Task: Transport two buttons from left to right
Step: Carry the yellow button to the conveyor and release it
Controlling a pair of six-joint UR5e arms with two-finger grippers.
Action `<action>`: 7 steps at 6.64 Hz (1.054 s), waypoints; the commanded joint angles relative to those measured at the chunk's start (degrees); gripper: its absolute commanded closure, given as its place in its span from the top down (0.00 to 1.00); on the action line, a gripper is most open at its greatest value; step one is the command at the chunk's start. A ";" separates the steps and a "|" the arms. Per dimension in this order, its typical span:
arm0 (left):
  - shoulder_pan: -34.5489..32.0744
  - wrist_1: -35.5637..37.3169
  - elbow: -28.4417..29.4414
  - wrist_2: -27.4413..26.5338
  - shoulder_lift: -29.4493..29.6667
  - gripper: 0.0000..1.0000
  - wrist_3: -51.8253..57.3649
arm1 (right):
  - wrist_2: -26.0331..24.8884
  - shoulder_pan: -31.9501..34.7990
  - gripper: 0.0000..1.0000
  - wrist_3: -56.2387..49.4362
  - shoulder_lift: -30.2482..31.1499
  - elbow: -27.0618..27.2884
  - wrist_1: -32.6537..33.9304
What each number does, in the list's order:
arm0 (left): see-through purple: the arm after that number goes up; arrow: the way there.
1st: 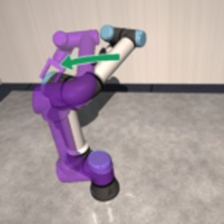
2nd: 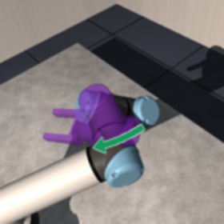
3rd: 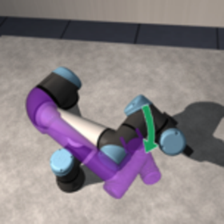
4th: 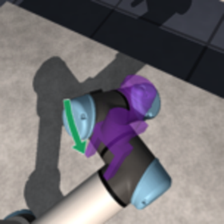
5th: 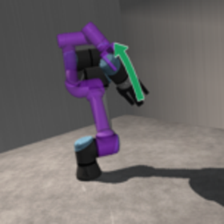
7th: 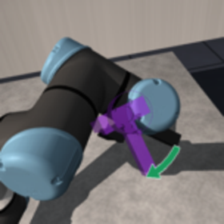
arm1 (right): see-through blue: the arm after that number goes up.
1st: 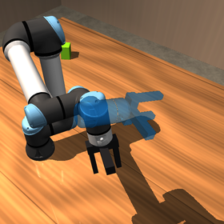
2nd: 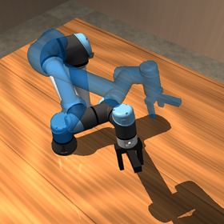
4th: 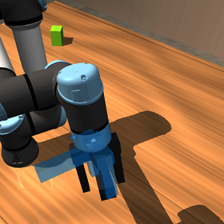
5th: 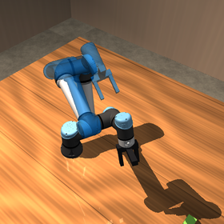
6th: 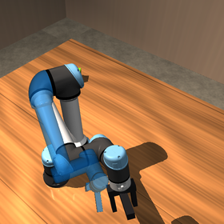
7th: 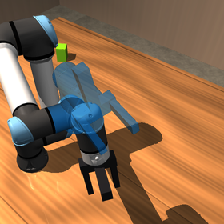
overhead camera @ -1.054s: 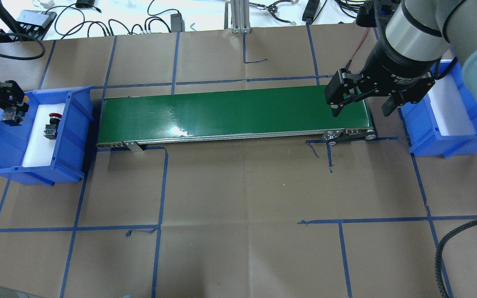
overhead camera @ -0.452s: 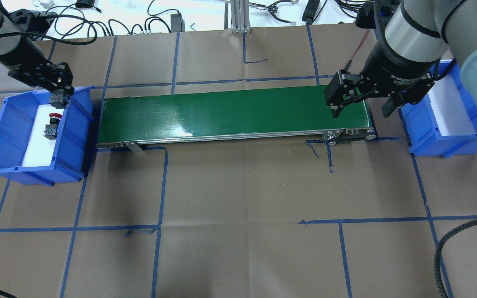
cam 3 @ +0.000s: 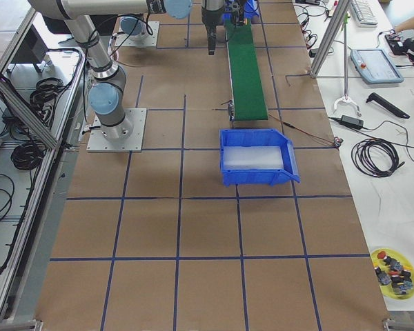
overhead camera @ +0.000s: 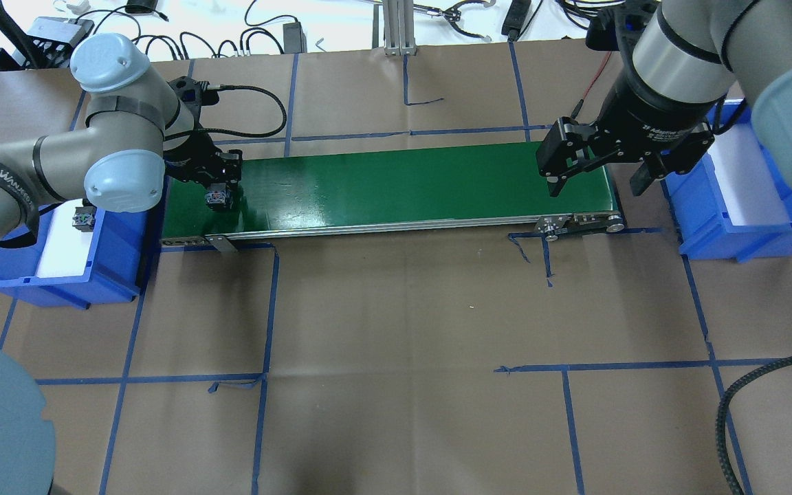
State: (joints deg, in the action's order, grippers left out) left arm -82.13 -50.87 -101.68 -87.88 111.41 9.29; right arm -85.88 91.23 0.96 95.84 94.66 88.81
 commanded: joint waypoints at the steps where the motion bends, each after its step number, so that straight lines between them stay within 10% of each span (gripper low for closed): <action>1: 0.04 0.51 -0.27 -0.09 -0.05 0.57 -0.76 | 0.01 0.00 1.00 0.01 -0.12 0.00 -0.04; 2: 0.21 0.16 1.38 -0.01 -0.49 1.00 -0.77 | 0.01 0.00 1.00 0.01 -0.12 0.08 0.05; 7: 0.21 -30.38 20.35 -0.18 -7.52 1.00 -0.77 | 0.10 0.00 1.00 0.10 -0.92 0.61 -0.13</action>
State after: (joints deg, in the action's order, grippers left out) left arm -81.87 -74.72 -85.40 -88.06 104.84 8.52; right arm -85.84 91.24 0.99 94.97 94.88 88.71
